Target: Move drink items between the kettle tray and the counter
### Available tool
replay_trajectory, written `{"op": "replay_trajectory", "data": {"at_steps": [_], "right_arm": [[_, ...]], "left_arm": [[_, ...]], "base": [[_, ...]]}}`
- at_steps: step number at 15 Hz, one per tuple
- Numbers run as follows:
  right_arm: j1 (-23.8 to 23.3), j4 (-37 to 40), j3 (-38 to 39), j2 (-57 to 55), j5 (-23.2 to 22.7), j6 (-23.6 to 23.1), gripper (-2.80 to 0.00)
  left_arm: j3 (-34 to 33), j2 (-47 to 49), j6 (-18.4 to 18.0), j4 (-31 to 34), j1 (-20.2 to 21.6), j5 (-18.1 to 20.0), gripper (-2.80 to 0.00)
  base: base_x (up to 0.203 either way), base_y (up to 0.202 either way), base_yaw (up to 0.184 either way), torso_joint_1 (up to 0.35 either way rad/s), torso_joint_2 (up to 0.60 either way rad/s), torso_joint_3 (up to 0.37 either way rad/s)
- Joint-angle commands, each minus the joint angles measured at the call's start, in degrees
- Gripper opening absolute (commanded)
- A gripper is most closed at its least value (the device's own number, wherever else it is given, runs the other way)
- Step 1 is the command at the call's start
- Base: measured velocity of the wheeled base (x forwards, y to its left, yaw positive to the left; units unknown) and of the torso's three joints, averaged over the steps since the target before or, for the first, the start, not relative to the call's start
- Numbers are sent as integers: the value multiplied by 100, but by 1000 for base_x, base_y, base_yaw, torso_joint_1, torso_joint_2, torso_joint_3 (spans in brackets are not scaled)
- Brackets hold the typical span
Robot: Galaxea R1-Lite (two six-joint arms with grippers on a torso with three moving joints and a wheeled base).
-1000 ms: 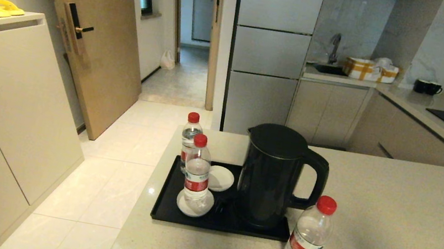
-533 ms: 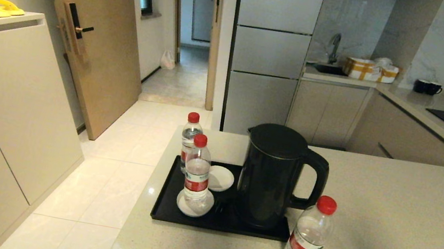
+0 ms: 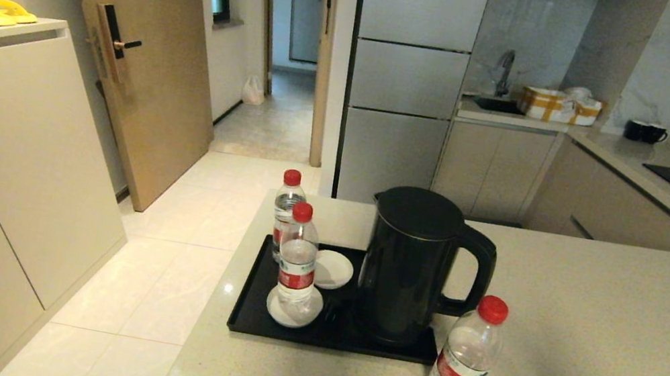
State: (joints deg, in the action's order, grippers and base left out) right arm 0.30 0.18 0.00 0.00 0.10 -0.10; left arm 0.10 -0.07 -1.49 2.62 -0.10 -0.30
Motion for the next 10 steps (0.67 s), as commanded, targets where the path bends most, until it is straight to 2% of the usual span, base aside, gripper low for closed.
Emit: {"op": "replay_trajectory", "data": {"at_steps": [1,10], "right_arm": [[5,-1,0,-1,-1,1,-280],[5,-1,0,0,-1,6,-280]], "left_arm": [[-1,4,-1,2,1,-5,-280],[-1,-1,-1,2,1,-5,-280]], "base": [[0,0,0,0,0,0],[0,0,0,0,0,0]]}}
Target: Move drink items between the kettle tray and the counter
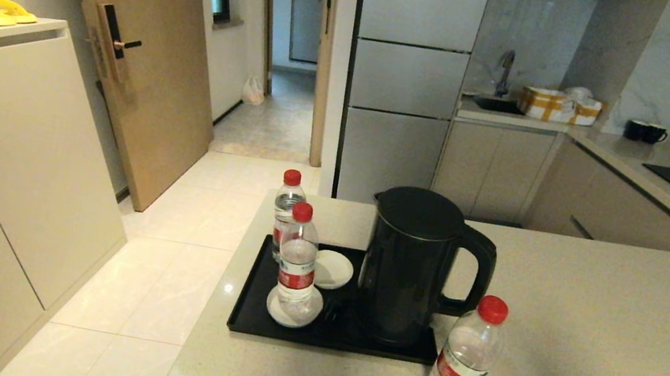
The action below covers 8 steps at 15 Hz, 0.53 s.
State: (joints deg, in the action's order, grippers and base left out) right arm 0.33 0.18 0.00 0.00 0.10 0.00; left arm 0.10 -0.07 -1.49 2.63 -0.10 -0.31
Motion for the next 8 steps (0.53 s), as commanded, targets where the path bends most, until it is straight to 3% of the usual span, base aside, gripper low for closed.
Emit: {"op": "replay_trajectory", "data": {"at_steps": [1,8], "right_arm": [[2,-1,0,-9,-1,0,-280],[2,-1,0,-9,-1,-1,-280]], "left_arm": [[-1,7,-1,0,1,-4,-280],[-1,2,-1,0,1,-4,-280]], "base": [[0,0,0,0,0,0],[0,0,0,0,0,0]]}}
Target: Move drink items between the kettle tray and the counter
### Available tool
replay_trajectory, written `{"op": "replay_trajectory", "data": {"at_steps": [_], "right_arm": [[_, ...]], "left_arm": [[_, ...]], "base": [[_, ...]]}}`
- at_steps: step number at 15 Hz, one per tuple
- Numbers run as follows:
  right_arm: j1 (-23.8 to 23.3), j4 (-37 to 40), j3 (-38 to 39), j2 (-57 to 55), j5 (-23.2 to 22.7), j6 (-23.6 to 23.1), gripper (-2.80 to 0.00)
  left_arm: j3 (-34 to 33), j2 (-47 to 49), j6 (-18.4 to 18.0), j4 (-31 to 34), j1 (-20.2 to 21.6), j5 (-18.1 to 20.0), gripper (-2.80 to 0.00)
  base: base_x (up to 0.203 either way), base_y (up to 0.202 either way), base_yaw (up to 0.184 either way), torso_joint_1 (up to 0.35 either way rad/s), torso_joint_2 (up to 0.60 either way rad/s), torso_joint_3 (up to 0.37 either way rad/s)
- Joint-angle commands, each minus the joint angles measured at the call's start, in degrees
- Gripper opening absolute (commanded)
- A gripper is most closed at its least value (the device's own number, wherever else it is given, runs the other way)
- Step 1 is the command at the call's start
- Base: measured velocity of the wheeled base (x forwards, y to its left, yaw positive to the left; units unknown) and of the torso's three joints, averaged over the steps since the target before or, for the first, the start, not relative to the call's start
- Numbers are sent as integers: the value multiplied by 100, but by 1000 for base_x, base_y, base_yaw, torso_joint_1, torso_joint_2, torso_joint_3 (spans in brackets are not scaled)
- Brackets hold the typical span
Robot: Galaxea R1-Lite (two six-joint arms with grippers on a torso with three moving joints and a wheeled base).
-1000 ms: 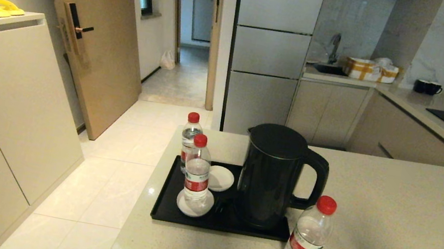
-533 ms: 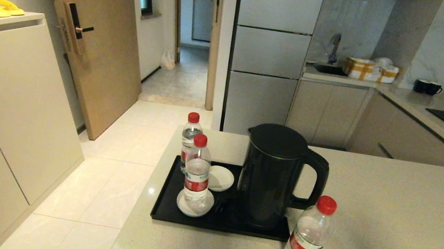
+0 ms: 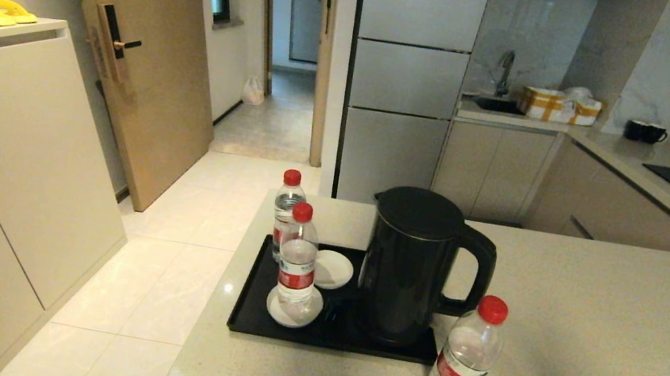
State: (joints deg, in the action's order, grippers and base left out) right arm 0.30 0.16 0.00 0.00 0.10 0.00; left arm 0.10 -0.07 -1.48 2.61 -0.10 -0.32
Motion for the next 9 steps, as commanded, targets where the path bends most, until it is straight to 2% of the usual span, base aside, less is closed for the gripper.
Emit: {"op": "replay_trajectory", "data": {"at_steps": [1,9], "right_arm": [[5,2,0,0,0,0,-280],[5,-1,0,0,1,9,-280]], "left_arm": [[-1,-1,-2,3,1,-4,-280],[-1,-1,-2,3,1,-4,-280]], "base": [[0,0,0,0,0,0],[0,0,0,0,0,0]]}}
